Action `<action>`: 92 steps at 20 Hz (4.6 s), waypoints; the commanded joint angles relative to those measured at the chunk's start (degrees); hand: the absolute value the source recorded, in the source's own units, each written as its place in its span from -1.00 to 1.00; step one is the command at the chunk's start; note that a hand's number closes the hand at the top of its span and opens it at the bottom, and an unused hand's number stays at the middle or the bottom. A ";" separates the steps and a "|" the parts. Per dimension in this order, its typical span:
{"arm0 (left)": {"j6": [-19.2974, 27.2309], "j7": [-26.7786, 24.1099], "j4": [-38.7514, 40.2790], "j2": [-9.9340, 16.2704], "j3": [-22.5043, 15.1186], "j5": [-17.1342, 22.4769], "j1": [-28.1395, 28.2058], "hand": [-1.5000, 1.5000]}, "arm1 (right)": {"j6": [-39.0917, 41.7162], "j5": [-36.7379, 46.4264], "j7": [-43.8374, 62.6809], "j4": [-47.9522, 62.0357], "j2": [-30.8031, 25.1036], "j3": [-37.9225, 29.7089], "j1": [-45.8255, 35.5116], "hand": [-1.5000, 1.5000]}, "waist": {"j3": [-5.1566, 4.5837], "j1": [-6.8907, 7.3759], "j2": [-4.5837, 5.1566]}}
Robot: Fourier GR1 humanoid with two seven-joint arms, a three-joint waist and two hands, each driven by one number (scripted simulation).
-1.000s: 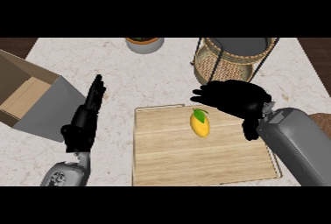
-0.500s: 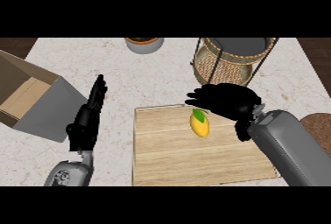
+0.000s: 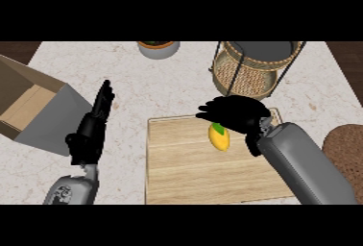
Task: Pick the lemon from the tray and place it in the tiered basket
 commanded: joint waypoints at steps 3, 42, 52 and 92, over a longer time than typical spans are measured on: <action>-0.78 3.90 -3.03 0.41 1.51 0.14 -1.28 0.00 | -2.02 3.79 -0.68 5.01 3.81 0.25 0.08 -1.00 | 0.01 0.04 0.01; -1.87 -1.62 -0.20 -2.21 2.22 -2.08 1.87 0.00 | -23.00 20.77 16.13 16.32 15.22 -7.96 7.91 1.00 | -0.11 -1.05 -0.32; -2.54 0.54 -0.83 -1.47 2.86 -1.86 0.51 0.00 | -15.98 17.04 48.08 -3.21 16.13 -4.33 10.30 1.00 | -0.02 -0.71 -0.37; -2.63 -0.56 -0.91 -1.87 1.83 -2.10 1.31 0.00 | -17.01 0.84 53.65 7.09 4.81 -28.00 -27.11 1.00 | -0.01 0.44 0.17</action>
